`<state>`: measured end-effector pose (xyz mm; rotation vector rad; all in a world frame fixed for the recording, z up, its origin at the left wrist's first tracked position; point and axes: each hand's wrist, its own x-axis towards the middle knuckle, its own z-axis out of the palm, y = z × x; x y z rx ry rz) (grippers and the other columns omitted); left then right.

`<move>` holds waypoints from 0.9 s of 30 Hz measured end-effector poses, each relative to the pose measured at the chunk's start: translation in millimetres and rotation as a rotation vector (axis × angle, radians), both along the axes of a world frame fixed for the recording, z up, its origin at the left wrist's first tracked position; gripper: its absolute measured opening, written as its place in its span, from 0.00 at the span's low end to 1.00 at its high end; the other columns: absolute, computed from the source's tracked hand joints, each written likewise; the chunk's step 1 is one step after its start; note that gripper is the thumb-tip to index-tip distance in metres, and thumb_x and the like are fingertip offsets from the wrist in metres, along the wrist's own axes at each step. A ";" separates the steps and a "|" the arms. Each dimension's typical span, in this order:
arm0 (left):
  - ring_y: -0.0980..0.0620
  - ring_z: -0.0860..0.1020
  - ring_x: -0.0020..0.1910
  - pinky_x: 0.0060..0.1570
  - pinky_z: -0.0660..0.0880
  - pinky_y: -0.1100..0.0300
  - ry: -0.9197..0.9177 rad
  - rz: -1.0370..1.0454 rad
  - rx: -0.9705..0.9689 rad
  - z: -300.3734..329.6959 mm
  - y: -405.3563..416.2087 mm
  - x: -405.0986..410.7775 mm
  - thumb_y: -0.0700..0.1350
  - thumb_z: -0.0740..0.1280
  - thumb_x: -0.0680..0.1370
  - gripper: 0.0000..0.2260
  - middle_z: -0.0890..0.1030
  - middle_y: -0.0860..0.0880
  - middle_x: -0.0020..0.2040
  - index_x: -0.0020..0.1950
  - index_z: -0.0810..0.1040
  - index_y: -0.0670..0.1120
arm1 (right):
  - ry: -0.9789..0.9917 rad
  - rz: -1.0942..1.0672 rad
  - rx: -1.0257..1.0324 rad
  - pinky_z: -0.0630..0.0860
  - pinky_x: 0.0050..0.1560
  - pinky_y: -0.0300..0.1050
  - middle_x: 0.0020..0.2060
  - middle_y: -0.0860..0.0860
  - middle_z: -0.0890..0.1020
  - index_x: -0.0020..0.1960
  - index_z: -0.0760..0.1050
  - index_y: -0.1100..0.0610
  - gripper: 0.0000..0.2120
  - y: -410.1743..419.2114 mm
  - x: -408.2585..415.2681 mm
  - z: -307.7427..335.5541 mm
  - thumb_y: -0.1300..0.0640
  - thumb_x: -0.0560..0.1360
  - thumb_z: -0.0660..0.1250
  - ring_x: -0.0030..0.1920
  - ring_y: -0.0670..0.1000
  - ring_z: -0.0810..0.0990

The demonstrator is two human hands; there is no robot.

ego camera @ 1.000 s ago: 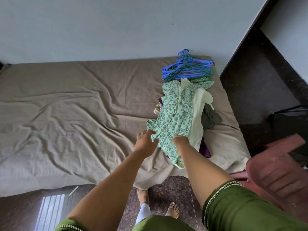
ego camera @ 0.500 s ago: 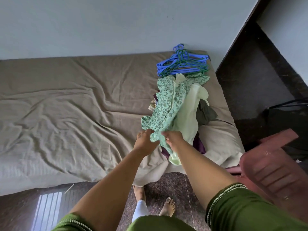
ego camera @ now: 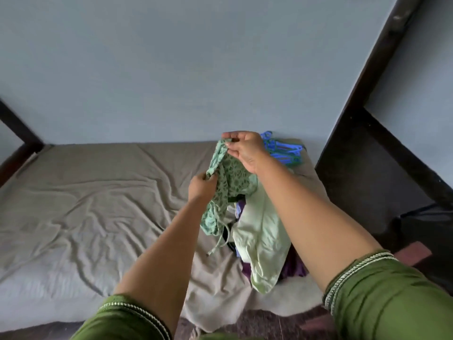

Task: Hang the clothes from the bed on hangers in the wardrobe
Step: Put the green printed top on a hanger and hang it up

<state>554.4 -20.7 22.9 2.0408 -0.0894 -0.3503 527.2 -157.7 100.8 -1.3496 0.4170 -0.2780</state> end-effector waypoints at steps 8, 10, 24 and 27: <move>0.50 0.78 0.36 0.33 0.76 0.59 -0.258 -0.010 -0.140 105.7 19.4 59.8 0.46 0.74 0.71 0.13 0.79 0.48 0.41 0.51 0.75 0.45 | 0.324 0.056 -1.000 0.71 0.61 0.43 0.67 0.57 0.67 0.74 0.62 0.50 0.38 12.6 26.6 35.3 0.61 0.69 0.74 0.65 0.56 0.71; 0.47 0.79 0.41 0.38 0.78 0.53 -0.257 -0.155 -0.120 126.3 16.9 67.3 0.44 0.71 0.70 0.20 0.78 0.45 0.45 0.58 0.67 0.46 | 0.183 0.162 -1.152 0.68 0.65 0.47 0.69 0.57 0.64 0.76 0.57 0.50 0.44 37.0 39.5 50.9 0.58 0.67 0.76 0.68 0.57 0.66; 0.47 0.81 0.51 0.54 0.78 0.51 -0.325 -0.383 -0.064 135.1 71.3 159.1 0.45 0.76 0.71 0.17 0.82 0.49 0.51 0.58 0.78 0.46 | -0.160 -0.205 -0.824 0.74 0.61 0.46 0.60 0.55 0.80 0.65 0.75 0.59 0.16 85.0 114.4 143.3 0.59 0.78 0.66 0.60 0.54 0.77; 0.47 0.81 0.49 0.49 0.77 0.56 -0.269 -0.393 -0.021 132.3 84.8 169.8 0.50 0.75 0.72 0.16 0.82 0.48 0.47 0.55 0.81 0.43 | -0.308 -0.304 -0.786 0.73 0.62 0.44 0.60 0.54 0.80 0.65 0.74 0.59 0.16 84.3 122.9 183.5 0.58 0.78 0.66 0.59 0.50 0.77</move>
